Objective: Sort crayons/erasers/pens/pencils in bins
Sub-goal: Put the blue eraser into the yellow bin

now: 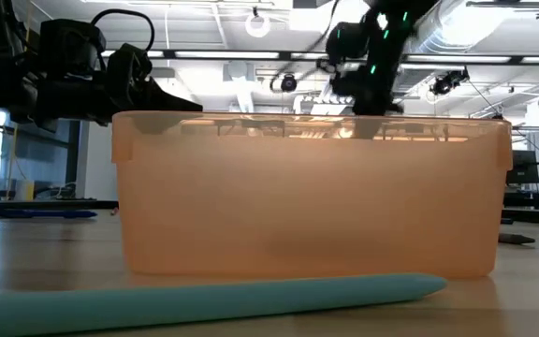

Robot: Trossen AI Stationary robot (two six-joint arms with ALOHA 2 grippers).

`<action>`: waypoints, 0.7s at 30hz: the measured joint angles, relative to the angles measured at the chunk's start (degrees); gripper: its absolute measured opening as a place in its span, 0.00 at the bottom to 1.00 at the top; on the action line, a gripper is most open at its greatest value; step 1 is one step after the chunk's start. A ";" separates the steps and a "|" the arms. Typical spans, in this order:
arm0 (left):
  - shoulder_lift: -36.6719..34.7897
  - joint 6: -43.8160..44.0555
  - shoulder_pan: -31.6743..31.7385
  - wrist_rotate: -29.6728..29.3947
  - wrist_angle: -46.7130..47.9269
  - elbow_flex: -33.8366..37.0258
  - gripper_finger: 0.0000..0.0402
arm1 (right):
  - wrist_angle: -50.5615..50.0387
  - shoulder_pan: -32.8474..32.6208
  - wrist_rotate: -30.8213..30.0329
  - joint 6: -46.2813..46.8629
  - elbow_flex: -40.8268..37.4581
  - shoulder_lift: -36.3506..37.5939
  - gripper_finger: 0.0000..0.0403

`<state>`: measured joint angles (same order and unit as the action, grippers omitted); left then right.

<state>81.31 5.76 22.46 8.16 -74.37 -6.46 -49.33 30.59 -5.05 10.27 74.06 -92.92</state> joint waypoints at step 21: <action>0.01 -0.02 0.00 -0.26 0.00 0.00 0.00 | 6.79 12.28 5.83 -6.28 0.13 -14.78 0.18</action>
<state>81.32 5.74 22.46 7.90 -74.37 -6.46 -42.54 42.87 0.78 3.99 74.19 -107.70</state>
